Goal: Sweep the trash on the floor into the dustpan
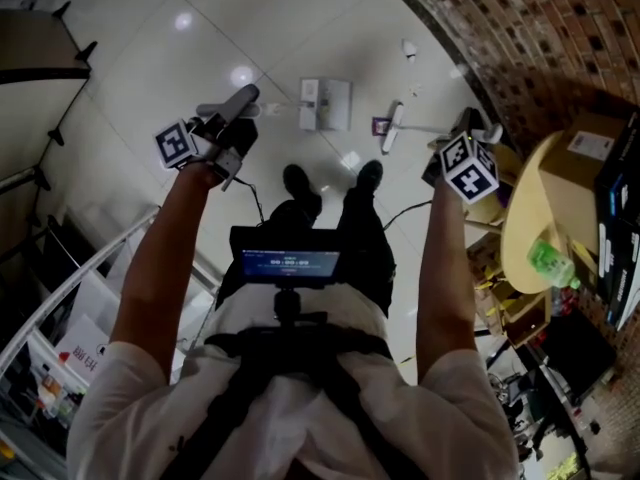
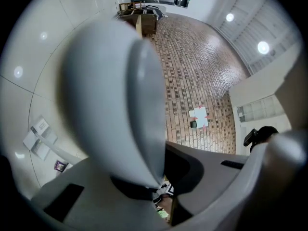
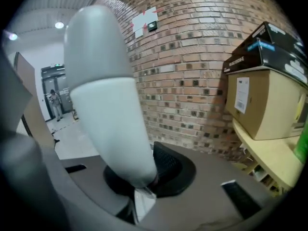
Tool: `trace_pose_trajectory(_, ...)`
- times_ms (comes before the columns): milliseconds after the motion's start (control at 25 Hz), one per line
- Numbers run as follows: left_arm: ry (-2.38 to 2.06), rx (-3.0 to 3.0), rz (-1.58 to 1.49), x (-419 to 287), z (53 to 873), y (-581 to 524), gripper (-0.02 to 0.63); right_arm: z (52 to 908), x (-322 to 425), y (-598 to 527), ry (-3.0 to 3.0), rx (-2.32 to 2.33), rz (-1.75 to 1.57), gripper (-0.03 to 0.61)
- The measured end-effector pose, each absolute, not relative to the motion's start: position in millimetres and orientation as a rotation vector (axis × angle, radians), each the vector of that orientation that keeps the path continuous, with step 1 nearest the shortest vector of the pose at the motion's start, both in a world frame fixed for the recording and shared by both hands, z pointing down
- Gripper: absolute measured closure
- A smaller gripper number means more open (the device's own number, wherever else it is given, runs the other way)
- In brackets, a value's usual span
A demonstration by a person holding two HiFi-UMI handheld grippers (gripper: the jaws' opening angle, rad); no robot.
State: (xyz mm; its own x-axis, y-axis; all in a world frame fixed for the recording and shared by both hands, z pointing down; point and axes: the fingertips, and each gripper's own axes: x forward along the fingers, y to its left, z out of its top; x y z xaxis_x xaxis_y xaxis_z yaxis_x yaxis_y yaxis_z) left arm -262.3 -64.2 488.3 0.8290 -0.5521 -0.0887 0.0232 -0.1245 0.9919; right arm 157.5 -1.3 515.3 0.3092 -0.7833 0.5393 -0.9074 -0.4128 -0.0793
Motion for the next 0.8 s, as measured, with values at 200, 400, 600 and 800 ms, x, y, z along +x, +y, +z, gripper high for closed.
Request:
trace_pose_trajectory(200, -0.432, 1.652, -0.508, -266, 491, -67, 0.589, 508, 87, -21, -1.707, 2.195, 0.745, 0.545)
trace_pose_trajectory(400, -0.428, 1.651, -0.519, -267, 489, -68, 0.589, 494, 48, -27, -1.85, 2.13, 0.845, 0.545)
trace_pose_trajectory(600, -0.436, 1.656, -0.545, -269, 482, -68, 0.591, 461, 44, -26, -1.938, 2.125, 0.783, 0.56)
trace_pose_trajectory(800, -0.473, 1.631, -0.658, -275, 473, -70, 0.592, 427, 61, -36, -2.011, 2.108, 0.659, 0.56)
